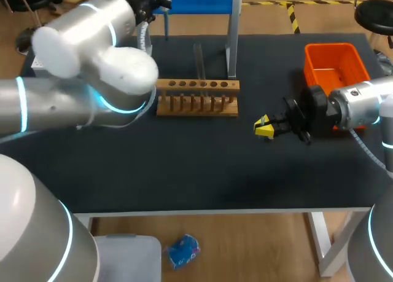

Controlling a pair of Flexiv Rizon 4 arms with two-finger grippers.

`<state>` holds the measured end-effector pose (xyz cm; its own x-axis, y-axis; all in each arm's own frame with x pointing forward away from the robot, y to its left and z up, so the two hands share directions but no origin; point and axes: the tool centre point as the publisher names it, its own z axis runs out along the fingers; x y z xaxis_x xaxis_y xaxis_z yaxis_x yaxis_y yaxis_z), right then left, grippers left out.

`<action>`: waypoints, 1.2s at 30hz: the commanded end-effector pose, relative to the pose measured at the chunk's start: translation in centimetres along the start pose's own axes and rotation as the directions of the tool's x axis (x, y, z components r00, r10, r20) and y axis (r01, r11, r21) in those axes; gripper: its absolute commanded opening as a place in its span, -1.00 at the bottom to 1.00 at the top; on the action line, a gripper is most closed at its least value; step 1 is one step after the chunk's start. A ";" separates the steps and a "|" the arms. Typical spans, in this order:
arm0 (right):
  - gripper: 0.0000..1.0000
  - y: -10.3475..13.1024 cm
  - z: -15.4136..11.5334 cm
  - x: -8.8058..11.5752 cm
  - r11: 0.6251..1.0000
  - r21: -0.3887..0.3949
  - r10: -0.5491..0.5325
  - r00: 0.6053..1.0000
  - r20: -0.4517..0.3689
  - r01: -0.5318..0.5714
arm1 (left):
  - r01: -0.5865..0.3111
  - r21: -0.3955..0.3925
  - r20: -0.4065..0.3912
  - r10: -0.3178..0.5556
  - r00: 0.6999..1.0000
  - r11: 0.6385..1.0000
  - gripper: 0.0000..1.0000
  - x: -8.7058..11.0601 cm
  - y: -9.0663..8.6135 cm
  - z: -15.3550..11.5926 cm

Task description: Invert the test tube, pick up the pipette, mount the tip to pipette, aspirate from beaker and dispense into the tube, eject the tip, return the pipette, and cap with the stopper.

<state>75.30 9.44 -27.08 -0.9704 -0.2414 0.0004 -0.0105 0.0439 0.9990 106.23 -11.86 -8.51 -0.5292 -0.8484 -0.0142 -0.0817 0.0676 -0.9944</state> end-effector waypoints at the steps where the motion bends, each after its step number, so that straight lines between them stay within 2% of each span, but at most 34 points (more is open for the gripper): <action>1: -1.00 0.0 -0.1 0.0 1.000 0.000 0.000 1.000 -0.002 0.000 | 0.015 -0.006 -0.468 -0.016 0.883 1.000 -1.00 2.0 -1.1 -8.2; 3: -1.00 0.0 -0.1 0.0 1.000 0.000 0.000 1.000 -0.002 0.000 | -0.014 -0.004 -0.542 0.009 0.840 1.000 -1.00 3.7 -1.2 -9.6; 5: -1.00 0.0 -0.1 0.0 1.000 0.000 0.000 1.000 -0.002 0.000 | -0.025 0.013 -0.632 0.027 0.775 1.000 -1.00 5.6 -1.2 -10.9; 6: -1.00 0.0 -0.1 0.0 1.000 0.000 0.000 1.000 -0.002 0.000 | -0.026 0.012 -0.645 0.027 0.764 1.000 -1.00 6.3 -1.2 -11.4; 7: -1.00 0.0 -0.1 0.0 1.000 0.000 0.000 1.000 -0.002 0.000 | -0.028 0.021 -0.677 0.034 0.735 0.999 -1.00 7.1 -1.2 -11.9; 9: -1.00 0.0 -0.1 0.0 1.000 0.000 0.000 1.000 -0.002 0.000 | 0.004 0.049 -0.739 0.034 0.673 0.999 -1.00 8.5 -1.2 -12.9; 11: -1.00 0.0 -0.1 0.0 1.000 0.000 0.000 1.000 -0.002 0.000 | 0.013 0.090 -0.812 0.066 0.581 0.996 -1.00 10.2 -1.0 -14.0; 13: -1.00 0.0 -0.1 0.0 1.000 0.000 0.000 1.000 -0.002 0.000 | 0.045 0.113 -0.844 0.072 0.531 0.993 -1.00 11.6 -1.0 -14.8; 17: -1.00 0.0 -0.1 0.0 1.000 0.000 0.000 1.000 -0.002 0.000 | 0.025 0.149 -0.876 0.120 0.467 0.989 -1.00 13.7 -0.8 -15.4; 19: -1.00 0.0 -0.1 0.0 1.000 0.000 0.000 1.000 -0.002 0.000 | 0.020 0.165 -0.900 0.143 0.411 0.986 -1.00 14.9 -0.6 -15.6; 21: -1.00 0.0 -0.1 0.0 1.000 0.000 0.000 1.000 -0.002 0.000 | -0.001 0.179 -0.914 0.166 0.370 0.984 -1.00 16.2 -0.3 -15.8; 24: -1.00 0.0 -0.1 0.0 1.000 0.000 0.000 1.000 -0.002 0.000 | -0.007 0.186 -0.916 0.176 0.361 0.983 -1.00 17.6 -0.1 -15.8; 25: -1.00 0.0 -0.1 0.0 1.000 0.000 0.000 1.000 -0.002 0.000 | -0.029 0.188 -0.905 0.185 0.384 0.982 -1.00 17.8 0.0 -15.6; 36: -1.00 0.0 -0.1 0.0 1.000 0.000 0.000 1.000 -0.002 0.000 | -0.029 0.188 -0.905 0.185 0.384 0.982 -1.00 17.8 0.0 -15.6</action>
<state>75.30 9.43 -27.08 -0.9704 -0.2414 0.0004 -0.0105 0.0439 0.9990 83.33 -19.37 -6.98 -0.9845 -0.1463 -0.0967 0.0927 0.0344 -0.9951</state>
